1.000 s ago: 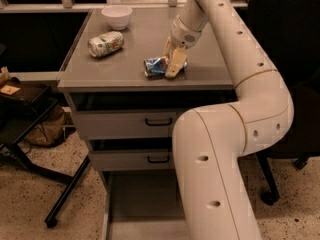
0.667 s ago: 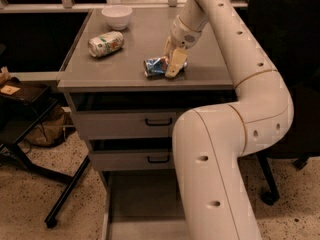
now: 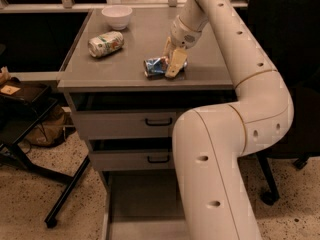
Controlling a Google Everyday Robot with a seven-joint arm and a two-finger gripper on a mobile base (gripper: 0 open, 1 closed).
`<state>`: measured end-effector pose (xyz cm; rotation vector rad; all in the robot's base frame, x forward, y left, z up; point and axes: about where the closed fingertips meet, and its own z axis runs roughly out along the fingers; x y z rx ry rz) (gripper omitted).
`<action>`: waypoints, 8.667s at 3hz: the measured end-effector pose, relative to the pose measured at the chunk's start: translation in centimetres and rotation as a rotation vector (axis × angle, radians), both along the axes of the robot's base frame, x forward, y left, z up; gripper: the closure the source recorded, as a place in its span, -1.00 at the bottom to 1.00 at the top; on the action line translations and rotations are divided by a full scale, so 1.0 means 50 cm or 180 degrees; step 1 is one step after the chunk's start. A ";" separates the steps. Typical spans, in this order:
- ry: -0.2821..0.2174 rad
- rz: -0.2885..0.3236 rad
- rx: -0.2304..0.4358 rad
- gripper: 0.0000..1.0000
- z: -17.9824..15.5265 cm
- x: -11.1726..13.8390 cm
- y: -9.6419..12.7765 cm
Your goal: Place redbull can into bottom drawer
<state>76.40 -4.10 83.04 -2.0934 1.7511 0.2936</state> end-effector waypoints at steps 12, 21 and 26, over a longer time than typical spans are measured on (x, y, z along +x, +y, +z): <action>-0.0283 -0.0103 0.0058 0.30 0.013 0.047 0.044; -0.0860 -0.0106 0.1226 1.00 0.091 -0.303 0.029; -0.0360 -0.0925 0.1381 1.00 -0.155 -0.537 0.014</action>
Offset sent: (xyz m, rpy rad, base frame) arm -0.1693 -0.0121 0.2879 -0.1574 -0.3746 -0.0921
